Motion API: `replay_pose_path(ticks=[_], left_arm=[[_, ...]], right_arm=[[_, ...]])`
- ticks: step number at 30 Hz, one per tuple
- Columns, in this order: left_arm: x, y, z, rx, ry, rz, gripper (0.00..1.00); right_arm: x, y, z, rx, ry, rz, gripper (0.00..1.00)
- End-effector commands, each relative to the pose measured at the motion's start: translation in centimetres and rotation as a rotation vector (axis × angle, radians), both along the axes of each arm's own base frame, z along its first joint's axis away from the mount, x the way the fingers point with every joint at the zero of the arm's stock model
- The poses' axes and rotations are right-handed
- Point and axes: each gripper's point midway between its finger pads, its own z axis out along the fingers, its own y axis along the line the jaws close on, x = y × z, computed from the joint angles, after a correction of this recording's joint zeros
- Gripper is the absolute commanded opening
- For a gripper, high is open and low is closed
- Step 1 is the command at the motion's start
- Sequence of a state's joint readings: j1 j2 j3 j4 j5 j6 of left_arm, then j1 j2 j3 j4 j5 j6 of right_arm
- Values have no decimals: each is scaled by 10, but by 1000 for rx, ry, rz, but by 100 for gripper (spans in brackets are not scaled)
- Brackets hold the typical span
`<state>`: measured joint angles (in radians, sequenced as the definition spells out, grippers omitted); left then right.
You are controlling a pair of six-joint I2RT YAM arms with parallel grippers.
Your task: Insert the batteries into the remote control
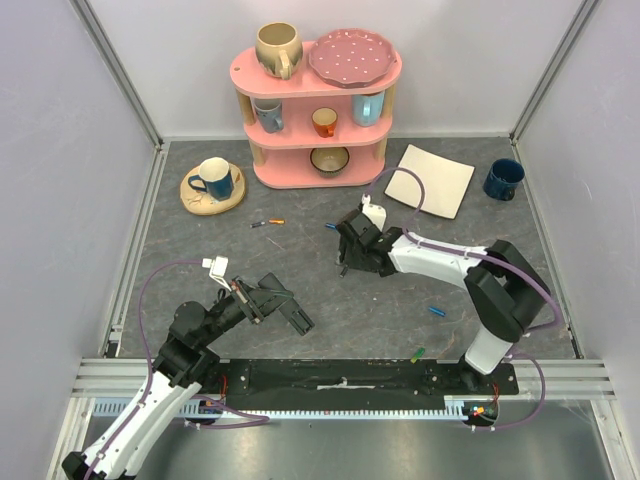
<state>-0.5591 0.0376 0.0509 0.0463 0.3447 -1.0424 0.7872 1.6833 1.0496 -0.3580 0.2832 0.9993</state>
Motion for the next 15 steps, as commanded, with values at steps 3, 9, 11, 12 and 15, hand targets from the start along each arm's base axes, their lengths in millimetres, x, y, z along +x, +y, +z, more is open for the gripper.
replay_pose_path(ticks=[3, 9, 11, 12, 15], left_arm=[[1, -2, -21, 24, 25, -9, 2], [0, -3, -19, 21, 12, -19, 2], [-1, -4, -19, 22, 14, -22, 2], [-1, -4, -19, 22, 14, -24, 2], [-2, -4, -18, 21, 11, -25, 2]], right_arm=[[4, 10, -5, -24, 6, -59, 58], [7, 11, -14, -47, 17, -62, 51], [6, 12, -15, -53, 22, -60, 50], [6, 11, -19, -60, 27, -62, 50], [6, 9, -24, -77, 36, -64, 49]])
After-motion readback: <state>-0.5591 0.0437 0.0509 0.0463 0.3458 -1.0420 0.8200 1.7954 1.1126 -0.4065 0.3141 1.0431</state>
